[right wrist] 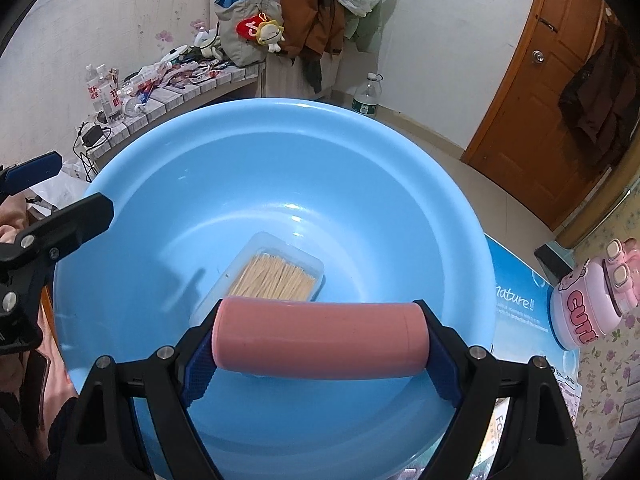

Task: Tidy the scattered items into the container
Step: 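Lower the pink case into the basin and open the right gripper, then withdraw both grippers from the basin back toward the remaining items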

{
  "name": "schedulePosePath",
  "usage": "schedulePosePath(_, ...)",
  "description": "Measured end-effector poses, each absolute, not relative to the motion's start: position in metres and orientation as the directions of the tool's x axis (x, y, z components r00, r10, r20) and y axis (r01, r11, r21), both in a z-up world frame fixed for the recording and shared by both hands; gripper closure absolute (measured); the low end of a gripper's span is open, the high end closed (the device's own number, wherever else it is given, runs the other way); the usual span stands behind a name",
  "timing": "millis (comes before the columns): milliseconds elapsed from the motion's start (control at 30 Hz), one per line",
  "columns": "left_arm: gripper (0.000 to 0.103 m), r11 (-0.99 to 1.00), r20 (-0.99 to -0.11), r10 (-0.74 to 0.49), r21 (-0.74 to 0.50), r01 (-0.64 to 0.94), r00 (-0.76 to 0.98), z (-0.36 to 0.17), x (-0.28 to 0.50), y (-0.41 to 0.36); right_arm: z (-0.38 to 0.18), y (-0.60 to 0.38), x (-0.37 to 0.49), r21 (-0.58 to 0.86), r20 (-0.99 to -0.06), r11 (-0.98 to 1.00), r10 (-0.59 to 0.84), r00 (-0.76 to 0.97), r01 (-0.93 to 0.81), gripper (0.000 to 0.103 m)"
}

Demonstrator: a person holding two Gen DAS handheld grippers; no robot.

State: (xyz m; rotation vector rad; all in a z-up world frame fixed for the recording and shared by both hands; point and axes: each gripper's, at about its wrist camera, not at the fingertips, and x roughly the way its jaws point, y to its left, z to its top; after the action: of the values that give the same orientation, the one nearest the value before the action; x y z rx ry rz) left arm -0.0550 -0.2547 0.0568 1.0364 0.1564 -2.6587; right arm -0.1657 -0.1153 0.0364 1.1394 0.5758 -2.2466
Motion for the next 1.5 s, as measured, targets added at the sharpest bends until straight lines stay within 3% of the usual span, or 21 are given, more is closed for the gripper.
schedulePosePath(967,0.001,-0.955,-0.658,-0.236,0.021,0.296,-0.715,0.072,-0.049,-0.241,0.056,-0.101,-0.147,-0.091,-0.776,-0.782,-0.332,-0.536,0.617,0.015)
schedulePosePath(1500,0.000,-0.967,-0.619,-0.224,0.045,0.250,-0.753,0.099,-0.033,-0.195,0.105,-0.038,-0.115,-0.052,-0.639,-0.842,-0.386,-0.666,0.538,0.011)
